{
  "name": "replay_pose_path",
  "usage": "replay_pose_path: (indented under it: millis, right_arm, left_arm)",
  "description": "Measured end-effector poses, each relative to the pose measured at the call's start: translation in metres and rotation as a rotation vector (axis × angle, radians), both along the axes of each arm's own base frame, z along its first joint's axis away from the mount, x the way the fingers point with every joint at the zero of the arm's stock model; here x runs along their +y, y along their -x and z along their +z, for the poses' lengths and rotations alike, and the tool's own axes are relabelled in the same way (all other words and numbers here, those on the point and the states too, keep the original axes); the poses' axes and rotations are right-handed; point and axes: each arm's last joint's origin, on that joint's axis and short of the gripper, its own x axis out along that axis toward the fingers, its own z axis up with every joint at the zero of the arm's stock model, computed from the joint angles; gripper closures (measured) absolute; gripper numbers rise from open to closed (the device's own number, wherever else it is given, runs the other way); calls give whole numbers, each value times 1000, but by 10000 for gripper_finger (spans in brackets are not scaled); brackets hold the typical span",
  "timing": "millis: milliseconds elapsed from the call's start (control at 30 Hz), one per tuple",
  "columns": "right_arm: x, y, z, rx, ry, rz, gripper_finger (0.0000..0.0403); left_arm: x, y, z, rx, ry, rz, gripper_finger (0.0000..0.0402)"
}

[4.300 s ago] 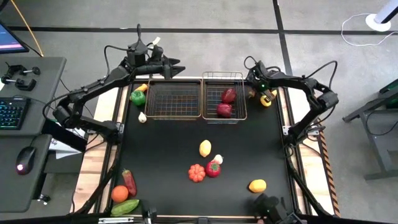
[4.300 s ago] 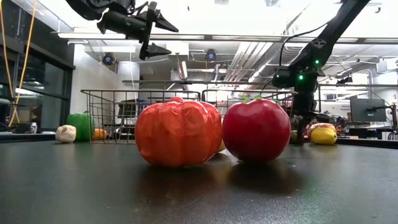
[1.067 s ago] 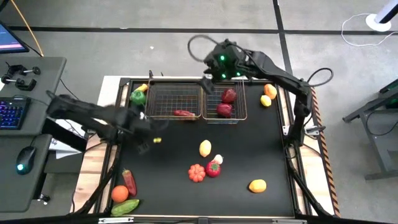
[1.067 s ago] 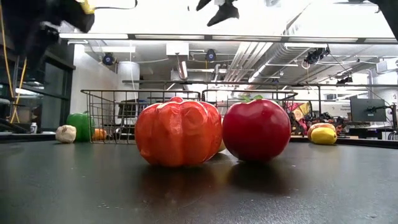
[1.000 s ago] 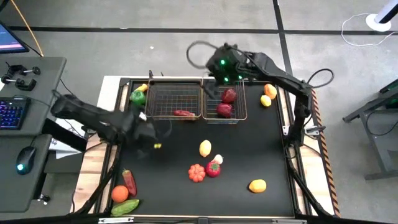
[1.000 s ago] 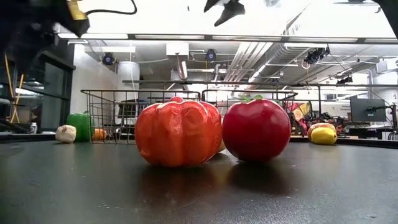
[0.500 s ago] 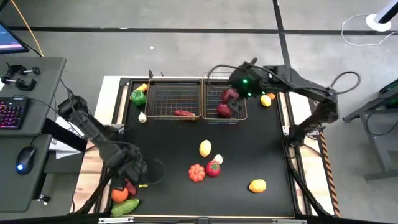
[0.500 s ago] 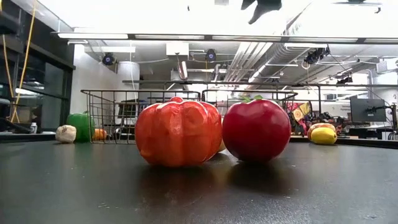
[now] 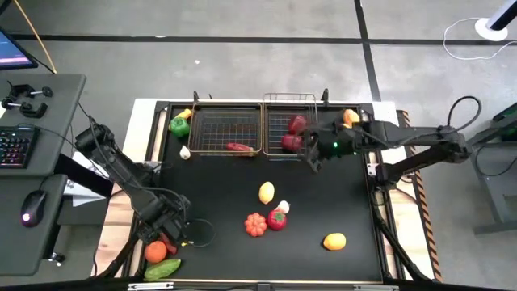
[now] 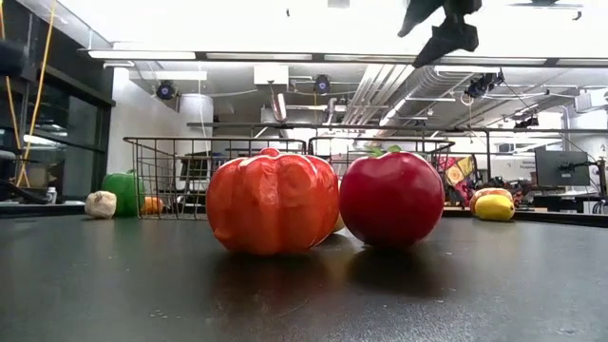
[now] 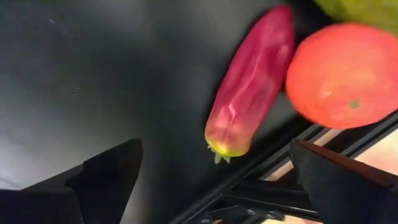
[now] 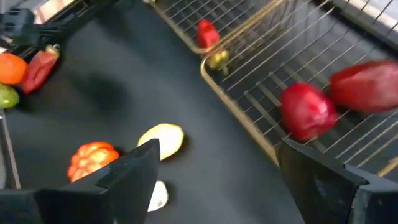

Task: Sort produce into baskets
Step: Put the bottom red chili pepper into the left wire basket

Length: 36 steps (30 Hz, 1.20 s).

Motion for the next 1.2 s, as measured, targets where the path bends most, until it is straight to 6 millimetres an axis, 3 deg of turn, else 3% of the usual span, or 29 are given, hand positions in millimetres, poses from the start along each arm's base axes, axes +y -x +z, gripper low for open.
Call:
replay_pose_path:
  millis: [233, 500, 1200]
  right_arm:
    - [15, -1, -16, -17, -33, -26, 89]
    - [15, -2, -16, -29, -37, -69, 89]
    - [14, -2, -16, -39, -39, -106, 89]
  left_arm:
    - [9, 9, -24, 38, -33, -53, 7]
    - [11, 11, -43, 20, 6, -62, 7]
    - [16, 6, -66, 73, -10, -28, 7]
